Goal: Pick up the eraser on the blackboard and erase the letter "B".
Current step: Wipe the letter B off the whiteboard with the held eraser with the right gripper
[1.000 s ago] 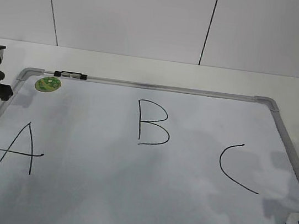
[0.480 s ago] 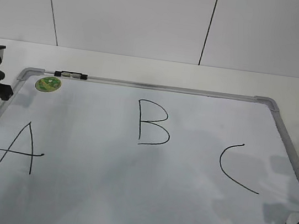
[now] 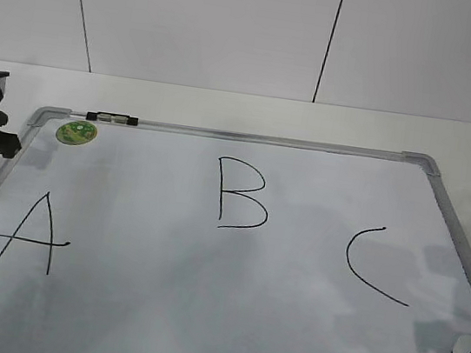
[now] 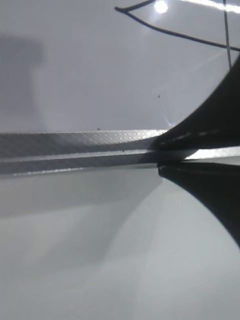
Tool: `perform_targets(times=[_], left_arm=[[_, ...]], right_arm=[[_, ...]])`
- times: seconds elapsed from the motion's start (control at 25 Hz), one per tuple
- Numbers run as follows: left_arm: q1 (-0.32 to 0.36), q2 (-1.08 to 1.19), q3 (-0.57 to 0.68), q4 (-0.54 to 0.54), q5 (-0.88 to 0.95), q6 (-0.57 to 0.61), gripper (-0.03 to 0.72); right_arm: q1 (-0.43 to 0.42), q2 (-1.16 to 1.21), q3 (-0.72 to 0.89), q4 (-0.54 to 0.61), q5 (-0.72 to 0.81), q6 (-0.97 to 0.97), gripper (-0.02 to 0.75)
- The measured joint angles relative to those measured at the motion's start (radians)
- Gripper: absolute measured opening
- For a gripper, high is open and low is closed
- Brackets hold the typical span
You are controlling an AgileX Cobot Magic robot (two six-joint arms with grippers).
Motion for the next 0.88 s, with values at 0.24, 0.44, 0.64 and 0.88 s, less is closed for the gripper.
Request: perform_targets(times=[0.24,0.44,0.64,0.88], left_arm=[[0.0,0.0,0.0,-0.002,0.0,0.0,0.031],[0.0,0.002,0.0,-0.005,0.0,0.0,0.031],[0.0,0.002,0.0,-0.005,0.0,0.0,0.031],[0.0,0.002,0.0,-0.005,0.0,0.0,0.031]], right_arm=[[0.0,0.003,-0.016,0.0,0.021,0.0,0.561],[0.0,0.003,-0.057,0.0,0.04,0.0,0.561],[0.0,0.003,-0.115,0.0,0.118,0.0,0.561],[0.0,0.012,-0.338,0.0,0.218,-0.022,0.561]])
